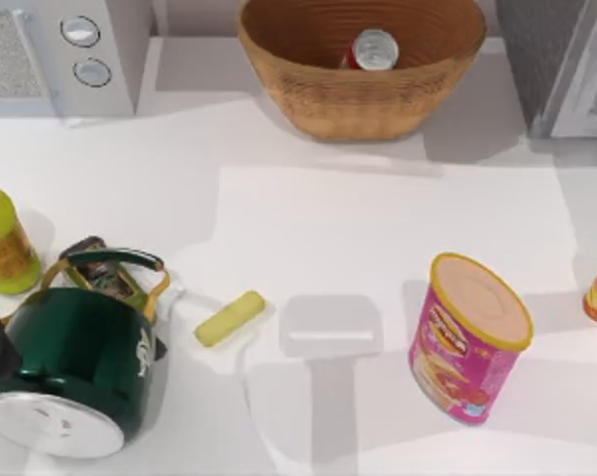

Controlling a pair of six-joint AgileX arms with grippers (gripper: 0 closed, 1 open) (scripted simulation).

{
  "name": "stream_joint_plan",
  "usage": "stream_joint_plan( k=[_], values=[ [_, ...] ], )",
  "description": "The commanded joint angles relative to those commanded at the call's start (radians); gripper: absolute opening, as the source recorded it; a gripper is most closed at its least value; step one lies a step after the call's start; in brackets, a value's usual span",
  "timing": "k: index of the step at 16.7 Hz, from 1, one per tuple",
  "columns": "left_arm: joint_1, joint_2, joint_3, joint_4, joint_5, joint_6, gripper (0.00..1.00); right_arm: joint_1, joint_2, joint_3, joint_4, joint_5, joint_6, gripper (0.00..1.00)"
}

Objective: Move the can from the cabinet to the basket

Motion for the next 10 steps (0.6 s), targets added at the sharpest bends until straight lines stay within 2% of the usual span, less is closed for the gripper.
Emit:
stream_joint_plan(
  k=[2,5,10],
  values=[
    [0.000,0.000,0.000,0.000,0.000,0.000,1.00,0.138,-0.013,-0.013,-0.003,0.138,-0.002,1.00],
    [0.000,0.000,0.000,0.000,0.000,0.000,1.00,0.266,-0.028,-0.030,-0.006,0.266,-0.004,1.00],
    [0.000,0.000,0.000,0.000,0.000,0.000,1.00,0.300,-0.034,-0.035,-0.007,0.300,-0.004,1.00]
  ],
)
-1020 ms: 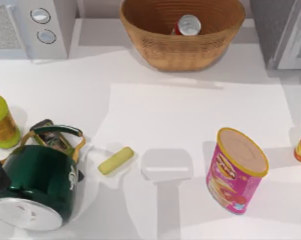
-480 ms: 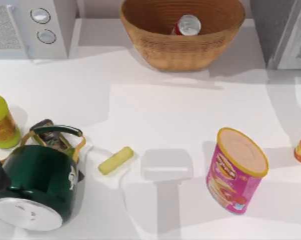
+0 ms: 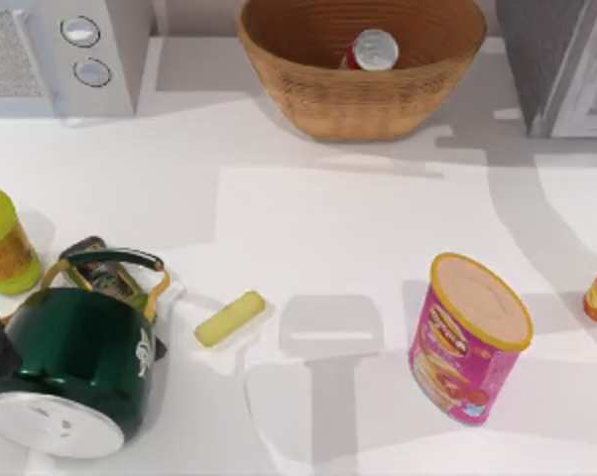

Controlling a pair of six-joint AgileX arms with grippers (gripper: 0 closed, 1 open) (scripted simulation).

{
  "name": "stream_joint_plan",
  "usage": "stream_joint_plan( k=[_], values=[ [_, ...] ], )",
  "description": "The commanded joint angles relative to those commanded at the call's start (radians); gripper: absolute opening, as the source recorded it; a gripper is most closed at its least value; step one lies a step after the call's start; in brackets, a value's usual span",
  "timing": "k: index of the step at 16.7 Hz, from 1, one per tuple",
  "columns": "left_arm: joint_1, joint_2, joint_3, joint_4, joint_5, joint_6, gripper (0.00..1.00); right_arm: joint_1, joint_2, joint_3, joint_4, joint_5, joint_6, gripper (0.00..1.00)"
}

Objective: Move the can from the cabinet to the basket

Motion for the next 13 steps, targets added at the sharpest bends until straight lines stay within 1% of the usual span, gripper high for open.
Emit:
stream_joint_plan(
  k=[1,2,9,13],
  values=[
    [0.000,0.000,0.000,0.000,0.000,0.000,1.00,-0.024,-0.023,0.008,-0.007,0.019,-0.013,1.00],
    [0.000,0.000,0.000,0.000,0.000,0.000,1.00,-0.026,-0.020,0.011,-0.006,0.017,-0.013,1.00],
    [0.000,0.000,0.000,0.000,0.000,0.000,1.00,-0.104,0.123,0.112,0.036,-0.059,-0.011,1.00],
    [0.000,0.000,0.000,0.000,0.000,0.000,1.00,-0.098,0.105,0.102,0.035,-0.058,-0.012,1.00]
  ],
)
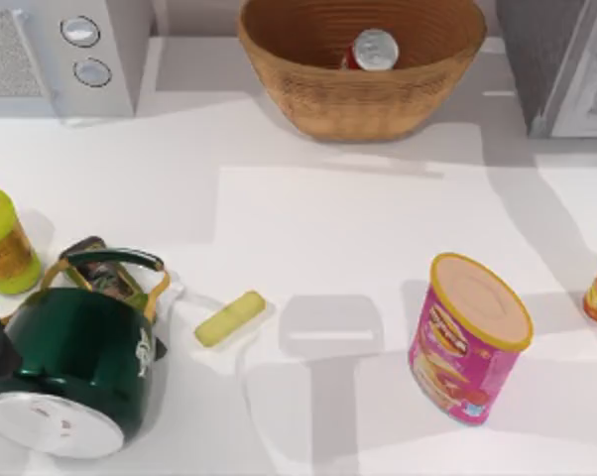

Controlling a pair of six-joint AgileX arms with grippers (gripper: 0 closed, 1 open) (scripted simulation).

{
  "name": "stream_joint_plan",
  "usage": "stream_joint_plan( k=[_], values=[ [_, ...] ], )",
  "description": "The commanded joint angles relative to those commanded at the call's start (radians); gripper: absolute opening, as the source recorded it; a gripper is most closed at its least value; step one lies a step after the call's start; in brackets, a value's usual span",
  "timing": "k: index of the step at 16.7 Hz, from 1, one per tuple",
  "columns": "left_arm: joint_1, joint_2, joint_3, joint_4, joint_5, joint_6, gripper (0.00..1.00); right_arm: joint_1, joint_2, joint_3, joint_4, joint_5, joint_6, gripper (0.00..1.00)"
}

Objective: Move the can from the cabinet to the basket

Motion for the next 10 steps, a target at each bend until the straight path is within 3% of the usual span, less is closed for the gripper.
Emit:
stream_joint_plan(
  k=[5,10],
  values=[
    [0.000,0.000,0.000,0.000,0.000,0.000,1.00,-0.019,-0.089,-0.103,0.030,-0.028,0.002,1.00],
    [0.000,0.000,0.000,0.000,0.000,0.000,1.00,-0.086,-0.366,-0.467,0.107,-0.104,-0.001,1.00]
  ],
)
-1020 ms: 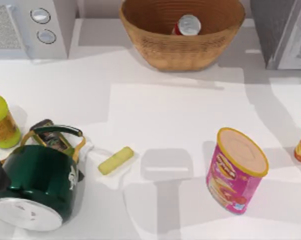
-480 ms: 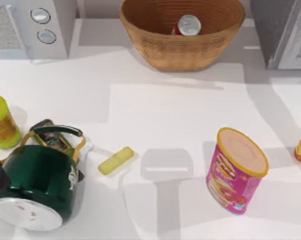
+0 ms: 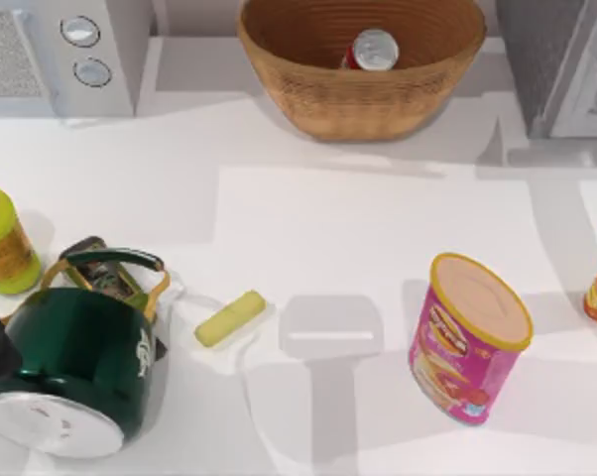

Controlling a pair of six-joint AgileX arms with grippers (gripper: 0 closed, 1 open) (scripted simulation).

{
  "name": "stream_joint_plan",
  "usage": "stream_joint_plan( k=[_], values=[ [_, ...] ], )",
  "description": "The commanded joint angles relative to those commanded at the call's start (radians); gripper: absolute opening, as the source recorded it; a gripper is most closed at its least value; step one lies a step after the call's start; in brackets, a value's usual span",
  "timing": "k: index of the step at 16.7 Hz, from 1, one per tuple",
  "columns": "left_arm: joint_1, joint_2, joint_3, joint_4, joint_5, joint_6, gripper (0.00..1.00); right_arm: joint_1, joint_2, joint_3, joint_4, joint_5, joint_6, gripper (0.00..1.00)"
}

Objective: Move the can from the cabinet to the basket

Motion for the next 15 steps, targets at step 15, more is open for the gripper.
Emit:
stream_joint_plan(
  k=[15],
  values=[
    [0.000,0.000,0.000,0.000,0.000,0.000,1.00,-0.252,-1.014,-1.343,0.286,-0.279,0.002,1.00]
  ],
)
